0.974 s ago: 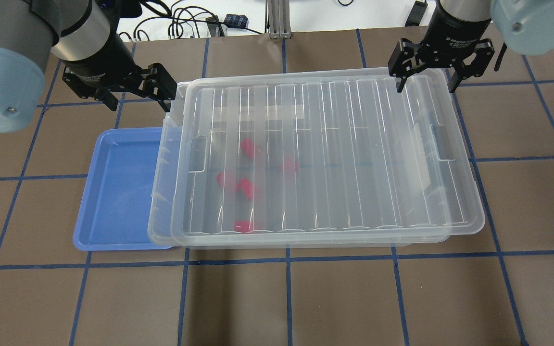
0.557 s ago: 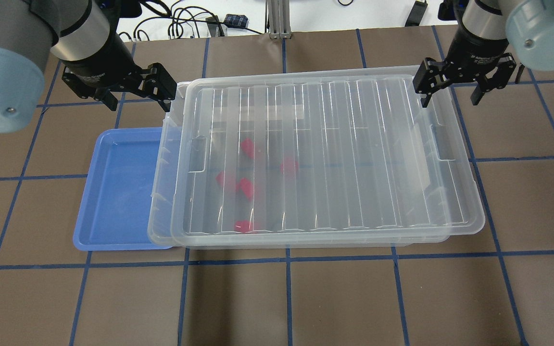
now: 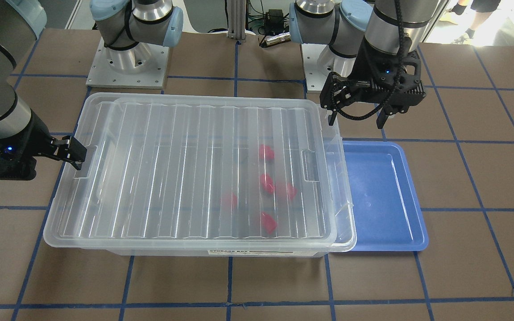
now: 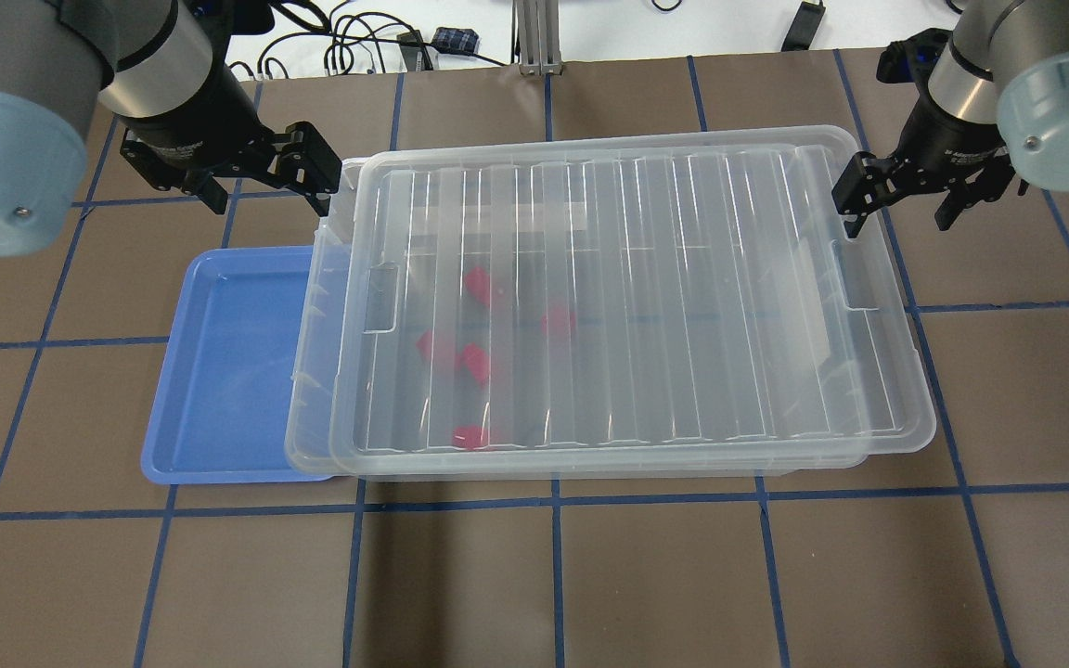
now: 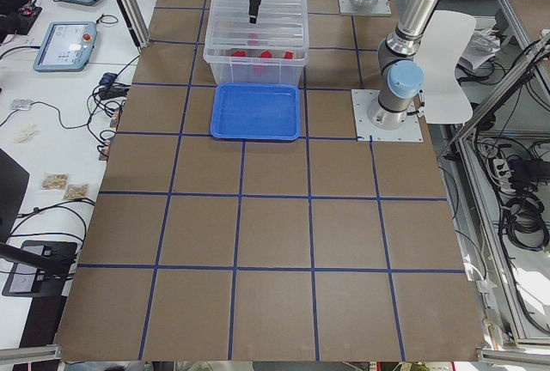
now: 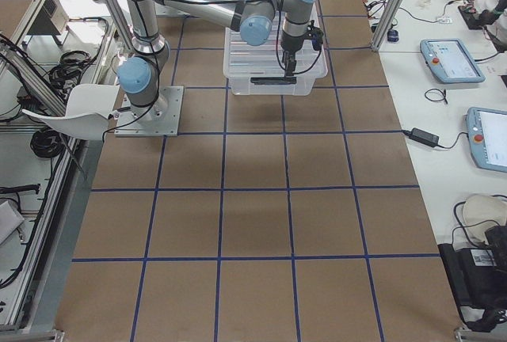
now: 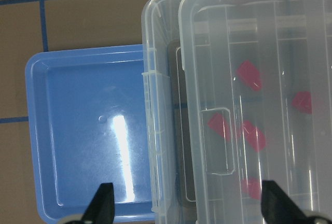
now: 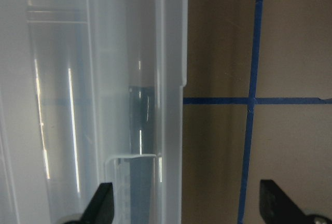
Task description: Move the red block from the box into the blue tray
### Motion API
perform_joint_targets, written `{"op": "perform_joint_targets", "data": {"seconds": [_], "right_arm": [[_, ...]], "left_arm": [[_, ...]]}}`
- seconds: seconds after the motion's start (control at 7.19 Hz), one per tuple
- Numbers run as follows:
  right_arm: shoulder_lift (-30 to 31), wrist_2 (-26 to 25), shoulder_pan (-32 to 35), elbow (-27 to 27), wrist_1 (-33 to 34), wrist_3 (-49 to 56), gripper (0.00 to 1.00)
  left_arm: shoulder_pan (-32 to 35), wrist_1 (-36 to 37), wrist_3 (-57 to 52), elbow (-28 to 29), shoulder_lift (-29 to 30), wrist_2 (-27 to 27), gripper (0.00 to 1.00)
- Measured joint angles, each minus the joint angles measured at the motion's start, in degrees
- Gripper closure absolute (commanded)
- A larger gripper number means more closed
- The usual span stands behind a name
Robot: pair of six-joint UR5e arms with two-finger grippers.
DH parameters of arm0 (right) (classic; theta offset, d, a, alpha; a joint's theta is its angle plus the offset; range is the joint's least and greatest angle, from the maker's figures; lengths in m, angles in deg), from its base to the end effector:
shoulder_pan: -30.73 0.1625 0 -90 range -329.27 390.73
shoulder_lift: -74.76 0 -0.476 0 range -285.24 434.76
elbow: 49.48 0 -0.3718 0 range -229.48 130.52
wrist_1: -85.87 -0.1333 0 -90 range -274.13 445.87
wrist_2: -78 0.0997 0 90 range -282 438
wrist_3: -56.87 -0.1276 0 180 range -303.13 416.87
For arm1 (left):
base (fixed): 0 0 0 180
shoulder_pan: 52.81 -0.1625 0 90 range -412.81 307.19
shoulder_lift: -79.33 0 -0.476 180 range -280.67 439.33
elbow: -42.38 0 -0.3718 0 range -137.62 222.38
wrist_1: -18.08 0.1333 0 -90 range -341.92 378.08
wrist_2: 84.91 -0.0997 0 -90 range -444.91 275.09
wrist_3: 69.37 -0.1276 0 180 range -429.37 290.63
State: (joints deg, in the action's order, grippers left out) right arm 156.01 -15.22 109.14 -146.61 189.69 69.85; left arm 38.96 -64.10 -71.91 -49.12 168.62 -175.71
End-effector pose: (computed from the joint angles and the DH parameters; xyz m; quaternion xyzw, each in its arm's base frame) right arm 0.0181 -0.5397 0.4003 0.0126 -0.9994 -0.0235 0.0236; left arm -0.1463 -0.4761 0.5189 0.0371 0.9974 -0.0613 0.0074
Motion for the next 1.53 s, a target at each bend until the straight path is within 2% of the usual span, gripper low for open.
{"op": "perform_joint_targets", "data": {"seconds": [0.83, 1.53], "right_arm": [[-0.1, 0.7, -1.4, -3.8, 2.7, 1.2, 0.00], [-0.2, -0.1, -2.6, -4.2, 4.3, 3.9, 0.00]], "left_arm": [[0.1, 0.0, 0.0, 0.0, 0.0, 0.0, 0.00], [0.1, 0.0, 0.0, 0.0, 0.0, 0.0, 0.00]]}}
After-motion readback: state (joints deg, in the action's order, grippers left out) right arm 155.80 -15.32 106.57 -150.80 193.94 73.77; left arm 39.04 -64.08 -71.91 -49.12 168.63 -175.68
